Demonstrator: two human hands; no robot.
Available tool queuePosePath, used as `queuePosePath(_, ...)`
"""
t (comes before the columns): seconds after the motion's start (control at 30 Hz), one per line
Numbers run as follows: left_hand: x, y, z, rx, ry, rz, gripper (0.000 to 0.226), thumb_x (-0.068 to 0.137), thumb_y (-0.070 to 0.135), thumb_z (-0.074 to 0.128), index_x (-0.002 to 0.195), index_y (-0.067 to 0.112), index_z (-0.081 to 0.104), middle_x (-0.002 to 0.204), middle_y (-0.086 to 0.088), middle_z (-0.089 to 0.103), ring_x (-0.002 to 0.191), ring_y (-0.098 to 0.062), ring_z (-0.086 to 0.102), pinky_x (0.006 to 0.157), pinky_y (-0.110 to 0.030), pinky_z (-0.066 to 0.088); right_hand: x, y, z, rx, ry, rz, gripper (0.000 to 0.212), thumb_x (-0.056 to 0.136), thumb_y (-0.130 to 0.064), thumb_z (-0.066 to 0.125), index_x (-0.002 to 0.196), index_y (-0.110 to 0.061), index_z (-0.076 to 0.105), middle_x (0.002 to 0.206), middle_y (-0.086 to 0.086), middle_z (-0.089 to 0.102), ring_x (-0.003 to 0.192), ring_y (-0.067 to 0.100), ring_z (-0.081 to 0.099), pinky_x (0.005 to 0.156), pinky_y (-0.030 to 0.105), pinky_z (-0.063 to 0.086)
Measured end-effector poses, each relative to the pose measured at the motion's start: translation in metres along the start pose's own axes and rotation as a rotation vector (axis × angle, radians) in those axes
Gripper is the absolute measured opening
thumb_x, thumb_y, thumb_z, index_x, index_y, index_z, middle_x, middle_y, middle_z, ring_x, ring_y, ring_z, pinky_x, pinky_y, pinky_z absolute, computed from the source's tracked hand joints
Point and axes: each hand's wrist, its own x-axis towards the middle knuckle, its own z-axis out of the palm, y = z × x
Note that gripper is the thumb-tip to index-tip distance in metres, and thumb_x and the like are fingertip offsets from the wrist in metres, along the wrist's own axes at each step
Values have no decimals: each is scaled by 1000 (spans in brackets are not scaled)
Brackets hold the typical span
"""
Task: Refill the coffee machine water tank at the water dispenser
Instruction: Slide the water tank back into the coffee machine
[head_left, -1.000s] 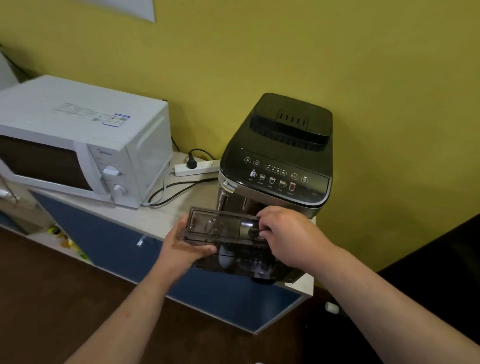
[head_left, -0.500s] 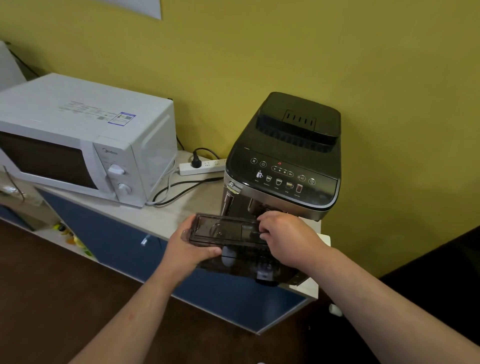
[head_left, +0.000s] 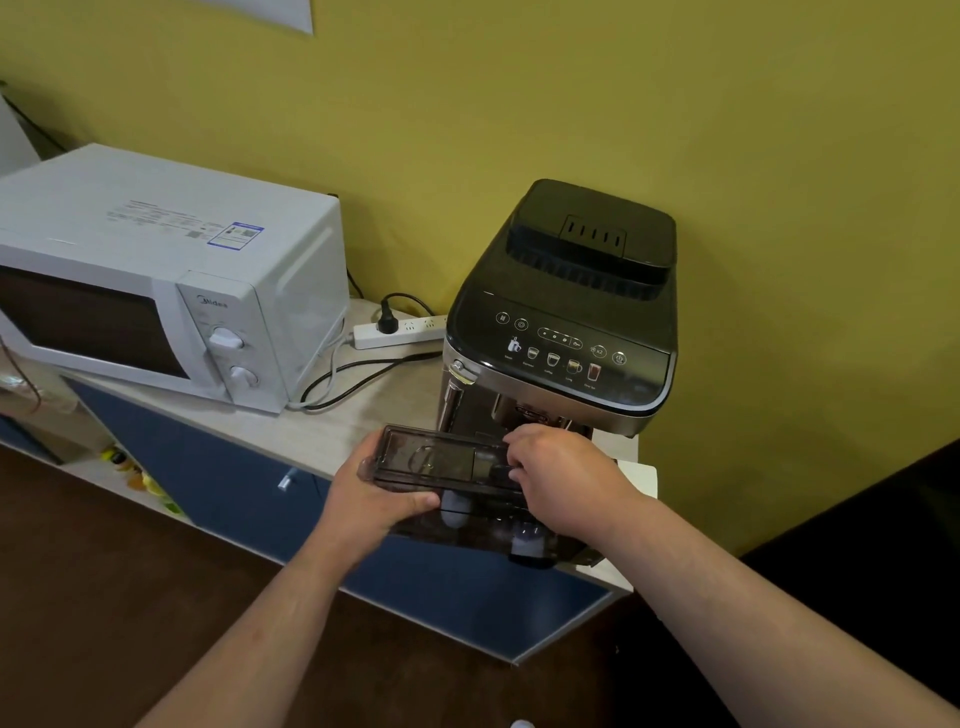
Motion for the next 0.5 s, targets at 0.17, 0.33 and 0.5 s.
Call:
queuePosePath(0.17,0,1,1,-2,-2,14,67,44,38,88,106,39,62,108,8,70,105,-8,65,93,-46,54,-2,1,-2,-14,2,-19,13,95,-18,56,99,-13,67,120,-1,64,100,20,66,83,33,56)
queuePosePath(0.33,1,1,1,-10,-17,26,61,47,35,88,103,39,63,109,4,70,108,-14,64,94,-51,53,-1,1,-1,-53,-6,-42,12,94,-13,57,98,-11,68,118,0,63,97,22,66,78,31,55)
queuePosePath(0.5,1,1,1,-4,-20,21,61,47,33,88,102,39,62,109,5,70,107,-13,64,93,-47,54,2,3,3,-19,1,-6,11,94,-19,59,97,-12,67,117,1,66,98,21,66,82,33,55)
